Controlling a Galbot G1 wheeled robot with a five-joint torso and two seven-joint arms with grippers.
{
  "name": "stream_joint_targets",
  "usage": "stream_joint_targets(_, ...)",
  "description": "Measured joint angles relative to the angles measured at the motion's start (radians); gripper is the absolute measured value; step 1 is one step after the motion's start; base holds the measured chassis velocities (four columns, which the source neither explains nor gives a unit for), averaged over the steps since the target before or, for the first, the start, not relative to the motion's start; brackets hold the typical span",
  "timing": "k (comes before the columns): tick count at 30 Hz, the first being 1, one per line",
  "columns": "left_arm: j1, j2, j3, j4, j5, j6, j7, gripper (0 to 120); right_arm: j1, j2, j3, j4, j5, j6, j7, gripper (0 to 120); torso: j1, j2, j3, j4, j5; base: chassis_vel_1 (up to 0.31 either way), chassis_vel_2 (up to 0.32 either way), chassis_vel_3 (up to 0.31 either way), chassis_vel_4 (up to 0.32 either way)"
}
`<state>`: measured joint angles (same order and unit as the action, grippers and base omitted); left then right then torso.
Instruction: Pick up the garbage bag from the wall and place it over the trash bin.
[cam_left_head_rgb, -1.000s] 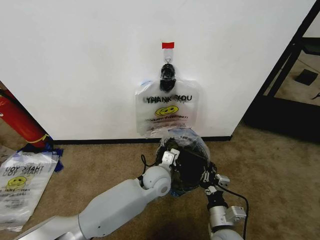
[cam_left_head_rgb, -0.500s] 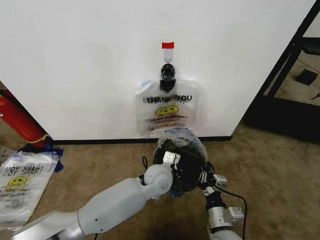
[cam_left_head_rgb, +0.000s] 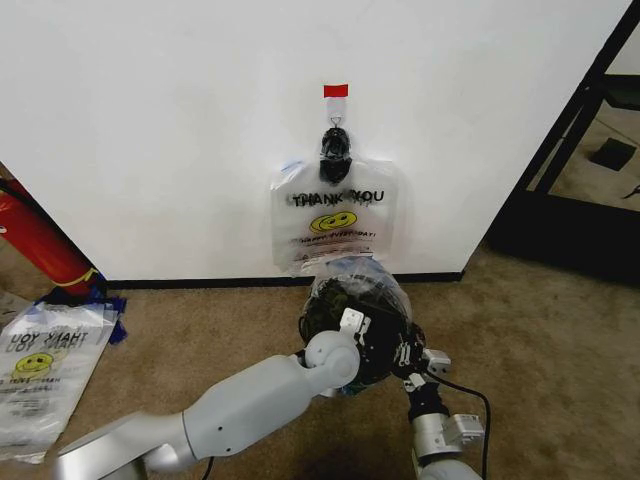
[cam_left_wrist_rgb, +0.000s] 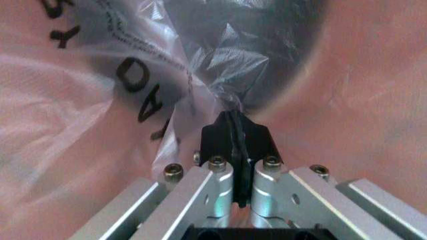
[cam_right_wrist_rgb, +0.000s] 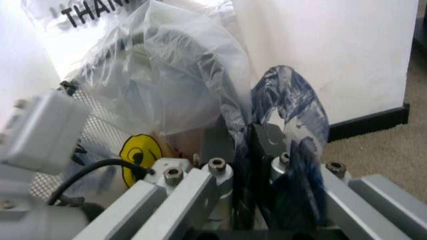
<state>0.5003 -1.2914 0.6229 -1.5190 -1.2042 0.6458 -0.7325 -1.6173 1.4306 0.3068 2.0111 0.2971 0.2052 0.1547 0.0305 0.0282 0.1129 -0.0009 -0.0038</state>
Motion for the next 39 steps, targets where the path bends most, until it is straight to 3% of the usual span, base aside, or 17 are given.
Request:
stream_joint_targets(6, -0.002, -0.022, 0.0, 0.031, 0.009, -0.002, 0.002, 0, 0.004, -0.002, 0.001, 0.0, 0.001, 0.0, 0.0, 1, 0.0, 0.0, 0.0, 0.0, 0.0, 0.0, 0.0, 0.0, 0.0)
stream_joint_targets(15, -0.047, 0.04, 0.039, -0.062, -0.076, 0.05, -0.063, 0, 0.008, -0.005, 0.005, -0.004, 0.002, 0.001, 0.0, 1, 0.0, 0.0, 0.0, 0.0002, 0.0, 0.0, 0.0, 0.0, 0.0)
stream_joint_targets(19, -0.054, 0.034, 0.045, -0.067, -0.103, 0.062, -0.078, 0, 0.01, -0.005, 0.004, -0.005, 0.002, 0.002, 0.001, 1, 0.0, 0.0, 0.0, 0.0001, 0.0, 0.0, 0.0, 0.0, 0.0)
stream_joint_targets(22, -0.064, 0.014, 0.051, -0.055, -0.148, 0.087, -0.105, 0, 0.011, -0.006, 0.002, -0.008, 0.002, 0.004, 0.004, 1, 0.0, 0.0, 0.0, -0.0002, 0.0, 0.0, 0.0, 0.0, 0.0)
stream_joint_targets(39, -0.04, -0.035, 0.04, 0.034, -0.172, 0.067, -0.076, 0, 0.016, -0.003, -0.012, -0.021, 0.0, 0.005, 0.005, 1, 0.0, 0.0, 0.0, 0.0, 0.0, 0.0, 0.0, 0.0, 0.0)
